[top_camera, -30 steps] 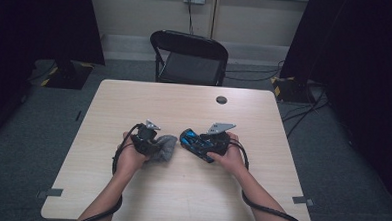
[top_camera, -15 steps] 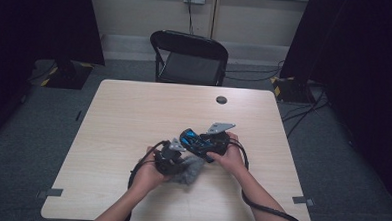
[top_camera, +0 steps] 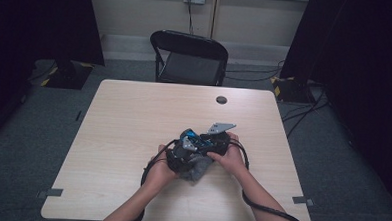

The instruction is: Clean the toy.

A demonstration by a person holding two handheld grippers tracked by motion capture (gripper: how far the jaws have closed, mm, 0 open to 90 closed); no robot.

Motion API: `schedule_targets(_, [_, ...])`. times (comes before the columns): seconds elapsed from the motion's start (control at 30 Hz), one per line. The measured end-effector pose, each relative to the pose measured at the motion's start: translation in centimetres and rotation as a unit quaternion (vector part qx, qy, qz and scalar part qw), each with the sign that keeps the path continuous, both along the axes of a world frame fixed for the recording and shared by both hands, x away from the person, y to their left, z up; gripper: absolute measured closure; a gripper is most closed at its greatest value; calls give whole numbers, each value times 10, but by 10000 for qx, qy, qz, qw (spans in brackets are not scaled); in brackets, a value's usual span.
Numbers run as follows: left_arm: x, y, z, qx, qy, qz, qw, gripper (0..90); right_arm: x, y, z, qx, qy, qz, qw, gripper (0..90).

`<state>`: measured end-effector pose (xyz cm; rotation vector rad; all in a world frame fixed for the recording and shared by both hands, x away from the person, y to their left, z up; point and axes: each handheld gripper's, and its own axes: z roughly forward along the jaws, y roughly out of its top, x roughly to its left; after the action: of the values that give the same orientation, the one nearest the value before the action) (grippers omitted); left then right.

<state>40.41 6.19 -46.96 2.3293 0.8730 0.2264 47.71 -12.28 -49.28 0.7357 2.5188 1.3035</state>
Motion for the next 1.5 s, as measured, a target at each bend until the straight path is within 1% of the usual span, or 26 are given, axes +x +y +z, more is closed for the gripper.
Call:
schedule_targets(0.07, [2,7,0,42,-24,82,10000,786,0,0,0,-7,4,-5,10000,421])
schedule_targets(0.23, [7,25,0,27,-26,320,9995,786,0,0,0,-7,8,-12,10000,421])
schedule_targets(0.27, [8,28,0,60,-40,360,9993,786,0,0,0,-7,10,-10,10000,421])
schedule_targets(0.33, [10,33,-1,-24,16,451,9990,786,0,0,1,-11,21,-13,10000,421])
schedule_targets(0.37, [10,35,-1,-72,35,473,9988,786,0,1,1,-12,19,-11,10000,421])
schedule_targets(0.47, [10,38,-1,-60,18,509,9987,786,1,0,0,-1,24,3,10000,420])
schedule_targets(0.6, [12,43,0,49,-45,571,9983,786,1,0,1,-30,33,13,10000,421])
schedule_targets(0.77, [16,53,2,46,-20,690,9976,786,1,0,1,-21,35,16,10000,421])
schedule_targets(0.83, [17,55,1,4,-1,728,9973,786,1,0,1,-27,22,24,10000,420])
schedule_targets(0.9, [17,56,2,7,-7,745,9972,785,1,0,1,-25,31,27,10000,421])
schedule_targets(1.0, [18,56,2,37,-50,754,9971,786,1,0,1,-30,27,30,10000,421])
schedule_targets(1.3, [22,60,3,74,-72,808,9967,785,0,0,1,-30,20,23,10000,421])
schedule_targets(1.5, [23,64,4,52,-57,930,9956,786,0,0,1,-32,17,27,10000,421])
